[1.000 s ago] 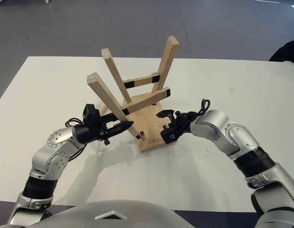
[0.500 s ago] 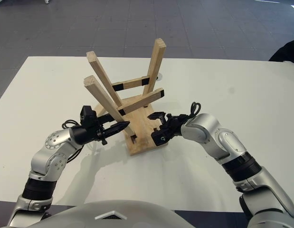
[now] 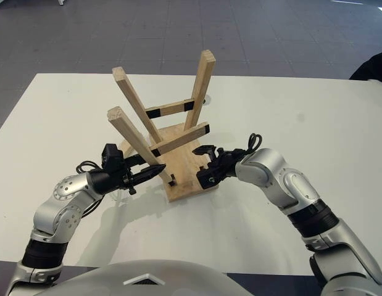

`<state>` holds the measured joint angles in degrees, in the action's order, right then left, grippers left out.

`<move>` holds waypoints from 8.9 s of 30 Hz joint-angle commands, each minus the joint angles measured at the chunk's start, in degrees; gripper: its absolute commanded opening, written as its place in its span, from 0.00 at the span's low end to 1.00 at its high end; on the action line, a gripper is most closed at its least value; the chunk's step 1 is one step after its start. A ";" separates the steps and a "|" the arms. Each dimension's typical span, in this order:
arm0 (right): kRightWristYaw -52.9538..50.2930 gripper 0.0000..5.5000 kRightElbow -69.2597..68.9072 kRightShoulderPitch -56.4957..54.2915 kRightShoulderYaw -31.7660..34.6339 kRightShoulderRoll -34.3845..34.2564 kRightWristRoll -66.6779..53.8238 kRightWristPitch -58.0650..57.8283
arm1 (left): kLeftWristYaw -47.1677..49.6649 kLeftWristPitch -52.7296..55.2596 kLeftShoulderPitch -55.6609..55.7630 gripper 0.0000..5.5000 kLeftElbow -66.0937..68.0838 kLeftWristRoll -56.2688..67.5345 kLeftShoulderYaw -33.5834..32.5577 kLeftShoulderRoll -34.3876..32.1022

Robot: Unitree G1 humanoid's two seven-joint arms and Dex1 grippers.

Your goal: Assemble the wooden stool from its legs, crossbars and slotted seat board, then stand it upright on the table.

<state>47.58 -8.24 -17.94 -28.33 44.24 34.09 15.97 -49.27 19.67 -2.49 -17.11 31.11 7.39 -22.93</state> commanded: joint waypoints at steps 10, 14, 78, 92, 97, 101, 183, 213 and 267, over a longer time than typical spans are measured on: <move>2.69 0.69 -0.01 3.87 -1.65 -0.25 0.26 -0.32 | -5.04 -4.96 6.72 0.37 11.77 -6.62 3.88 -2.15; 2.83 0.69 -1.22 5.06 -1.59 -0.18 0.26 -1.08 | -4.86 -6.06 9.67 0.37 14.42 -6.60 2.65 -1.40; -15.98 0.69 -2.95 18.77 12.97 -15.75 -17.70 -19.57 | -5.93 -25.79 7.74 0.37 19.66 -21.94 10.61 -11.69; -15.87 0.69 -3.69 19.76 14.05 -14.81 -17.81 -20.41 | -7.33 -22.52 5.58 0.69 13.84 -17.44 6.17 -12.42; -18.33 0.69 -5.22 20.41 19.89 -12.45 -18.31 -18.46 | -5.22 -19.70 1.25 0.69 11.86 -22.24 6.42 -16.00; -20.37 0.69 0.01 20.97 18.87 -12.55 -16.56 -16.33 | -2.87 -17.76 0.86 0.69 12.64 -25.50 9.36 -12.93; -25.64 0.69 2.20 19.66 13.51 -18.37 -12.63 -20.58 | 31.79 29.93 35.80 0.69 -0.50 44.10 -31.66 -11.55; -23.01 0.69 -0.69 20.50 14.37 -16.81 -12.54 -21.13 | 22.33 26.42 -8.08 0.66 0.23 -11.01 -6.79 -18.28; -40.80 0.79 -13.73 -23.69 33.40 -20.68 -140.52 -69.40 | 20.98 44.26 38.61 0.37 -1.70 63.58 -21.41 -15.69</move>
<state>6.00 -20.90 -41.08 5.75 21.85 -106.44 -52.83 -27.69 64.64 36.17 -18.43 94.73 -14.20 -37.30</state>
